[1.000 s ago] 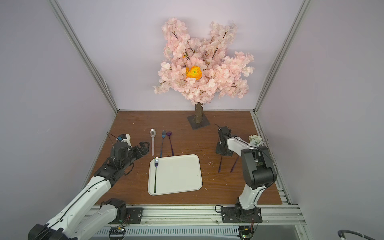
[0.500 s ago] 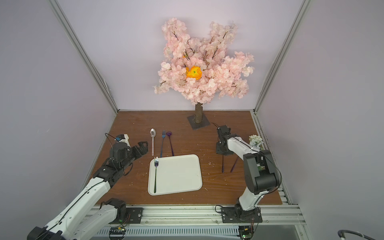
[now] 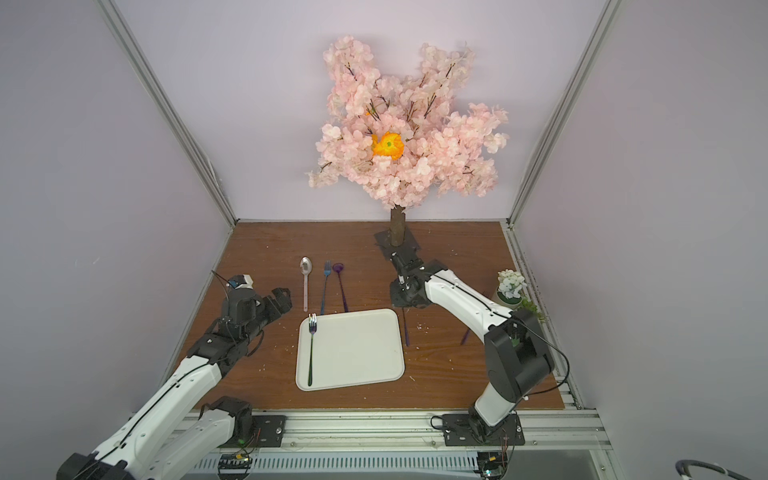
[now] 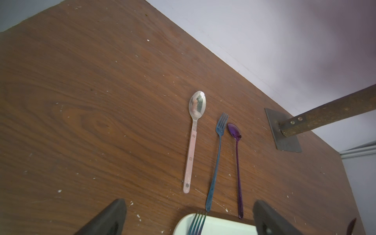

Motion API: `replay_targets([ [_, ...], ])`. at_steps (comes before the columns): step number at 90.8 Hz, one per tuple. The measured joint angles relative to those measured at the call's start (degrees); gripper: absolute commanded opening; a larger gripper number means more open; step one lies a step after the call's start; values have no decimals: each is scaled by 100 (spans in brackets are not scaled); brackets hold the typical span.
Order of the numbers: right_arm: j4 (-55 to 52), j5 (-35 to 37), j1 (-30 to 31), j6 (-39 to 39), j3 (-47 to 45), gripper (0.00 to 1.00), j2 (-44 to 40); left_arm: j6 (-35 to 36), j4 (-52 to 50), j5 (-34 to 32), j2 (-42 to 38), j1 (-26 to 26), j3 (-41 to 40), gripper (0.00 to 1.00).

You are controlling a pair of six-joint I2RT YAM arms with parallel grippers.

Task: Set the spoon and fork side by side
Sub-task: Place the spoon on the tray.

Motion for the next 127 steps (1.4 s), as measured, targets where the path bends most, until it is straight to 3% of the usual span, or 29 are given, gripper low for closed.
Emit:
replay_targets([
  [21, 466, -170, 1593, 1213, 505, 0, 841, -46, -286, -308, -623, 48, 2, 100],
  [39, 708, -166, 2260, 1906, 850, 0, 1659, -42, -439, -387, -920, 59, 13, 99],
  [69, 809, -125, 2474, 2570, 1589, 0, 2286, -44, -522, -391, -1300, 63, 13, 100],
  [127, 741, 46, 2444, 2763, 1982, 0, 2857, -42, -520, -385, -1412, 63, 11, 100],
])
